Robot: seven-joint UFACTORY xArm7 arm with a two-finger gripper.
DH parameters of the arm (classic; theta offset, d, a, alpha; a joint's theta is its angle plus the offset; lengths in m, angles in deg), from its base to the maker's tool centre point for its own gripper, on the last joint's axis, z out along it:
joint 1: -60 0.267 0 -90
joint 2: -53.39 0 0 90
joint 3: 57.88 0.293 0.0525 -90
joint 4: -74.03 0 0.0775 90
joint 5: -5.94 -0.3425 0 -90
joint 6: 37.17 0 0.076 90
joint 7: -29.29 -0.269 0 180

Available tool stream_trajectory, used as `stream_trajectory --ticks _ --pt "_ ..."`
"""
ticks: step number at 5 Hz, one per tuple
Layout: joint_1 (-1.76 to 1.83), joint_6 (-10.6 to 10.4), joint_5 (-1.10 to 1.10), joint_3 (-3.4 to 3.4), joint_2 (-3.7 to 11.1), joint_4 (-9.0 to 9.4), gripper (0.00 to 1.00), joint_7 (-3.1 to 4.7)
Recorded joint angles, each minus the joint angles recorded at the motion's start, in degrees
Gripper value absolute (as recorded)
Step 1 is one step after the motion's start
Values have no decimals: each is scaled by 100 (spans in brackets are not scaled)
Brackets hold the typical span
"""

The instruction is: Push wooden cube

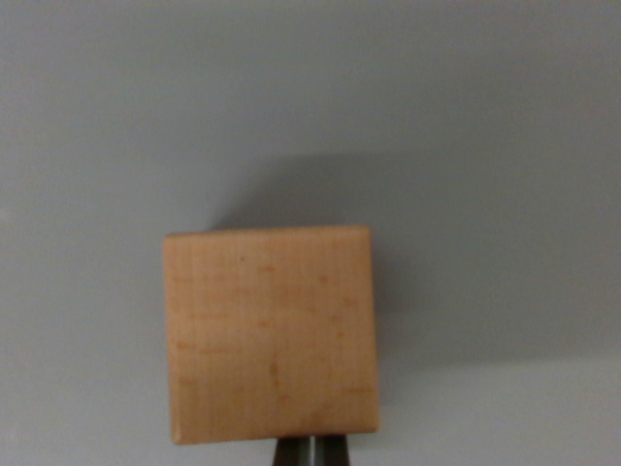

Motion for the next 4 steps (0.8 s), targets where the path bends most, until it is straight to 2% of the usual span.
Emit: stream_trajectory --ticks 1,2,3,4 --pt "11 80 -20 13 194 -273 100 -8" --pt "11 80 -20 13 194 -273 100 -8" --pt "22 159 -39 27 388 -546 100 -16" --pt "22 159 -39 27 388 -546 100 -16"
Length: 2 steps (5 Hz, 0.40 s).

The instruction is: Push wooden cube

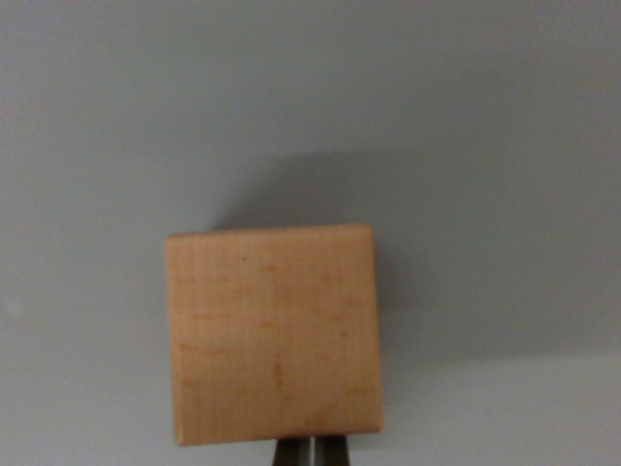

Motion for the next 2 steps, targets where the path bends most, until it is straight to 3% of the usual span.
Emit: stream_trajectory --ticks 1,2 --pt "11 76 -19 13 186 -261 100 -8" --pt "11 76 -19 13 186 -261 100 -8"
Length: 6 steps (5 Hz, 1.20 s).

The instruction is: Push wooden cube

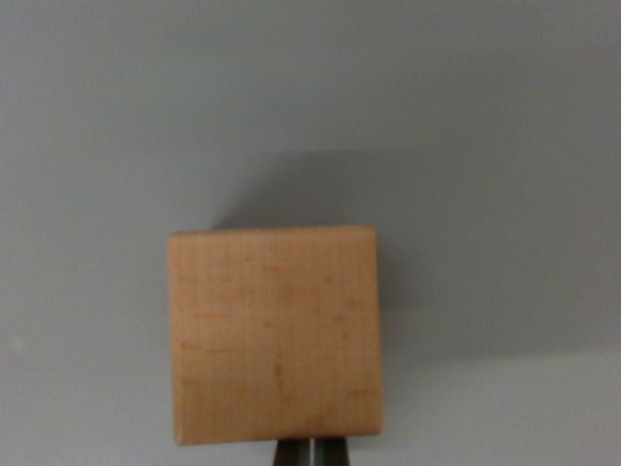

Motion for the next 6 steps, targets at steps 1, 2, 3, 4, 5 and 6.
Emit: stream_trajectory --ticks 1,2,3,4,5,6 --pt "9 68 -17 11 165 -232 100 -7" --pt "9 68 -17 11 165 -232 100 -7" --pt "18 134 -33 23 326 -459 100 -13" --pt "18 134 -33 23 326 -459 100 -13" --pt "26 189 -47 32 459 -647 100 -19" --pt "26 189 -47 32 459 -647 100 -19"
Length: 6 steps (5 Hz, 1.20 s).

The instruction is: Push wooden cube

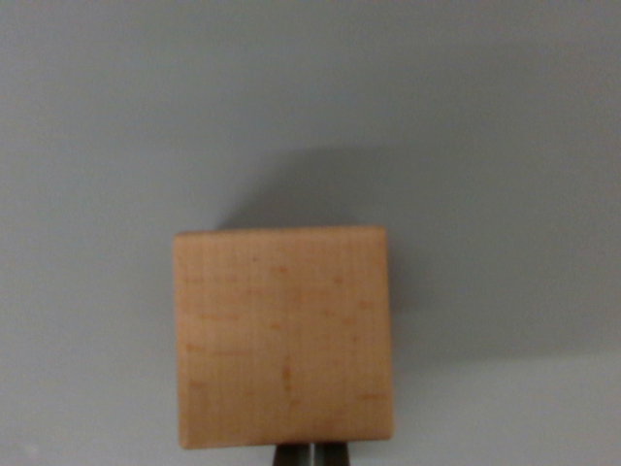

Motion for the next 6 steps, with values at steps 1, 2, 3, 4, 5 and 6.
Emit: stream_trajectory --ticks 1,2,3,4,5,6 --pt "6 41 -10 7 101 -141 100 -4" --pt "6 41 -10 7 101 -141 100 -4" --pt "10 71 -18 12 174 -245 100 -7" --pt "10 71 -18 12 174 -245 100 -7" --pt "12 86 -21 14 209 -294 100 -8" --pt "12 86 -21 14 209 -294 100 -8"
